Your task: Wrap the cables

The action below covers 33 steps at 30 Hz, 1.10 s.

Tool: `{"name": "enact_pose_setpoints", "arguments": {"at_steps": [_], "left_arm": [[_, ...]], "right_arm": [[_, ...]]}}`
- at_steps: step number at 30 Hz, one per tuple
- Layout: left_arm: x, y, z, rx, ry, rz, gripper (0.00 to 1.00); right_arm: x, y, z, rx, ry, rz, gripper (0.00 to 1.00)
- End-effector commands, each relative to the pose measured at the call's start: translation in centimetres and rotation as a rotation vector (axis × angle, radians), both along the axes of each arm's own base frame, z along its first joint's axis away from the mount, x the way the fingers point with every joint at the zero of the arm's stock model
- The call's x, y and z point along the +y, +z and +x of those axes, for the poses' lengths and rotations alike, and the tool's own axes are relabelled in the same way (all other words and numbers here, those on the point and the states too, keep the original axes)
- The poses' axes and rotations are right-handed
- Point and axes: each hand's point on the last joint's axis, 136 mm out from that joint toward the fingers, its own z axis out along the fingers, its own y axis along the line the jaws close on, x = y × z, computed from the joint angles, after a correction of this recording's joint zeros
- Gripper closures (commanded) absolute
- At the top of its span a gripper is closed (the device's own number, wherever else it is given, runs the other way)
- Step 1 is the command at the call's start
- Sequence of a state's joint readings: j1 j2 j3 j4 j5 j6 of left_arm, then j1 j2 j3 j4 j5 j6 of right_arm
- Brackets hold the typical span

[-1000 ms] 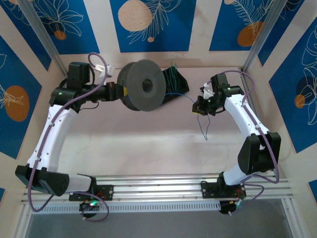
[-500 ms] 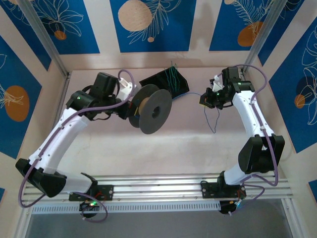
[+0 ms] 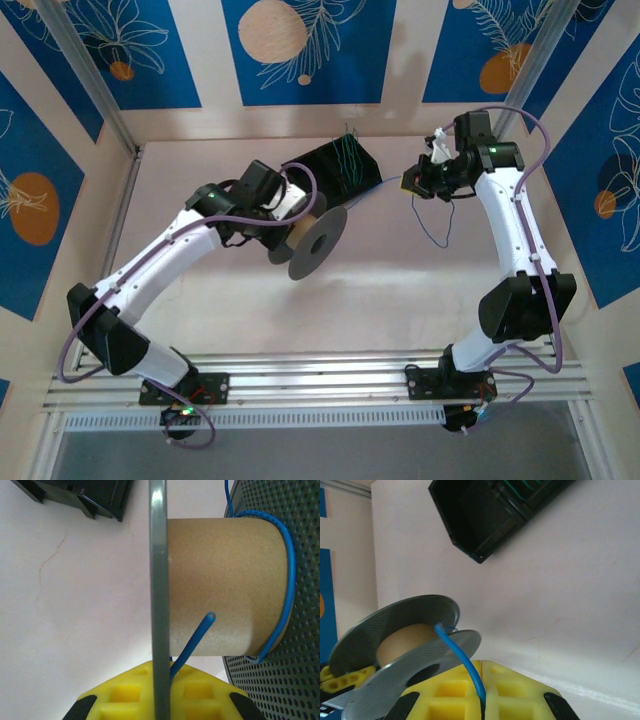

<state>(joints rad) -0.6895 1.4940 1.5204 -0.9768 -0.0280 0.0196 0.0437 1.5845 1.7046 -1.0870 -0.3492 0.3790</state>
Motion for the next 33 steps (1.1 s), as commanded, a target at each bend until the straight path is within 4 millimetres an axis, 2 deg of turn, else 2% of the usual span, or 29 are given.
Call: {"name": "enact_pose_setpoints", "arguments": {"at_steps": [1,8,17,23,28,33], "left_arm": [[1.9,-2.0,-0.7,0.031,0.006,0.141,1.00],[1.1,-2.7,0.2,0.038,0.053,0.142,1.00],[1.2,-3.0,1.9,0.043,0.195,0.152,1.00],[0.8,-1.8,3.3,0.019,0.304,0.100,1.00],[1.3,-0.5,4.7,-0.016,0.425,0.075,1.00],[1.8,0.6,5.7,-0.030,0.527,0.005,1.00]], "right_arm": [[1.4,2.8,0.4,-0.051,0.025,0.063,1.00],[5.8,4.4,-0.5,-0.059,0.128,0.104,1.00],[11.9,6.7,-3.2,-0.081,0.272,0.149,1.00],[15.9,6.8,-6.0,-0.079,0.365,0.140,1.00],[18.3,7.0,-8.2,-0.085,0.422,0.141,1.00],[20.5,6.5,-10.5,-0.078,0.472,0.141,1.00]]}}
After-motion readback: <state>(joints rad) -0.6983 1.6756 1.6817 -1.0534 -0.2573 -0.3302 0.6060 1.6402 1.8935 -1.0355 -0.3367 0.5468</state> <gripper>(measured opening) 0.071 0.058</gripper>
